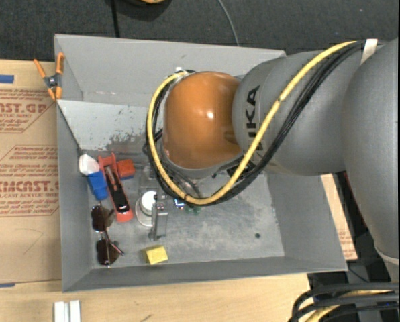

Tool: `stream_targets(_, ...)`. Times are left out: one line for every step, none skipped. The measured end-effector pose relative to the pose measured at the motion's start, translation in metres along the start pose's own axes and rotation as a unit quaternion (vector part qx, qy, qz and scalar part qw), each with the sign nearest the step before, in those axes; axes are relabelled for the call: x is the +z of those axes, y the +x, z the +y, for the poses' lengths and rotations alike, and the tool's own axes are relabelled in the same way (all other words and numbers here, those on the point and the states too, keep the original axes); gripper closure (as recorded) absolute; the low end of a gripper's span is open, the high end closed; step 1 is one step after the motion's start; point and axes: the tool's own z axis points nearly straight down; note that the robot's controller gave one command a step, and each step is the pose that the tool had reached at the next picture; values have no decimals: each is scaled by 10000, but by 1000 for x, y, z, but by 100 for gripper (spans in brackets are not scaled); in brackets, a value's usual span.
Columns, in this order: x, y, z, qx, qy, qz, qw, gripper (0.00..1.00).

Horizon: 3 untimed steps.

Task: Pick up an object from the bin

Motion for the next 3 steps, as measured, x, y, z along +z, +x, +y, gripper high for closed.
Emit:
stream_targets(15, -1, 0, -64, 5, 19, 10000, 0)
stream_targets(25, -14, -21, -165, 8, 53, 9998, 0)
stream_targets(43, -28, -29, -525, 2, -10, 9986, 0)
